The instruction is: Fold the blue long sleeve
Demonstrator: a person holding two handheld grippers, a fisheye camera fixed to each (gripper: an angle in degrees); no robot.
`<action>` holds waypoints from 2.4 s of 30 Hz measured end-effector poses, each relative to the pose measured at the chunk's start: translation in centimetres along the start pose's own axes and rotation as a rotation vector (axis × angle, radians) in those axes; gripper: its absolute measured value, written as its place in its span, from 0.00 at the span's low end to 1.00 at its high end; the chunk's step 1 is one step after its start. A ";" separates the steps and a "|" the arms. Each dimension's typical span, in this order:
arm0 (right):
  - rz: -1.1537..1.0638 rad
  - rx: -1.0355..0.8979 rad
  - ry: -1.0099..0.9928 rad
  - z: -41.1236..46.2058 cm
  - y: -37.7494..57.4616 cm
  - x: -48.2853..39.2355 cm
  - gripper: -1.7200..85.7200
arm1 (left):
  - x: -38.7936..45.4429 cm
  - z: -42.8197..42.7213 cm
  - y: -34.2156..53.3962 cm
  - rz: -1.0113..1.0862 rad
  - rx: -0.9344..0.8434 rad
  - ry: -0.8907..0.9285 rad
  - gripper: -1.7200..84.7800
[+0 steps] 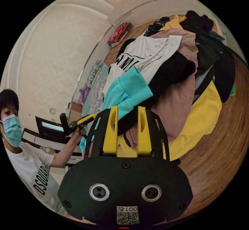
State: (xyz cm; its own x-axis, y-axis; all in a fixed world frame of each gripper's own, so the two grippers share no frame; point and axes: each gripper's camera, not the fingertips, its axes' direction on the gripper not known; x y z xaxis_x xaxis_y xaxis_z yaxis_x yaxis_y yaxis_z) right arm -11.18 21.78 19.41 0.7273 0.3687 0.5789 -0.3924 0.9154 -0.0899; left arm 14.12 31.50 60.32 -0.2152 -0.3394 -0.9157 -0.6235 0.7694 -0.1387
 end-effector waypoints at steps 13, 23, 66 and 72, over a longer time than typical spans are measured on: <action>0.117 0.211 -0.258 1.5 1.4 9.2 0.04 | 9.1 10.7 -18.8 0.398 -0.178 0.335 0.03; -0.057 0.044 0.057 5.9 1.0 8.0 0.13 | 9.4 11.1 -20.7 0.313 -0.133 0.571 0.02; -0.393 0.184 -0.108 12.2 8.7 -6.4 0.03 | 6.6 -21.4 -5.8 0.520 0.182 0.861 0.05; -0.577 0.068 -0.329 19.3 13.6 -16.2 0.03 | -1.8 -34.4 5.3 0.558 0.232 0.921 0.03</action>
State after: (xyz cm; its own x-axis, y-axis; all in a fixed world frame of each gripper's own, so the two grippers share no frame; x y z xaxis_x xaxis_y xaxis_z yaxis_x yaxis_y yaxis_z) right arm -39.13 25.16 24.47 0.6257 -0.2557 0.7370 -0.0345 0.9348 0.3536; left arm -14.65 17.55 74.26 -0.9611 -0.1114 -0.2529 -0.1282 0.9904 0.0510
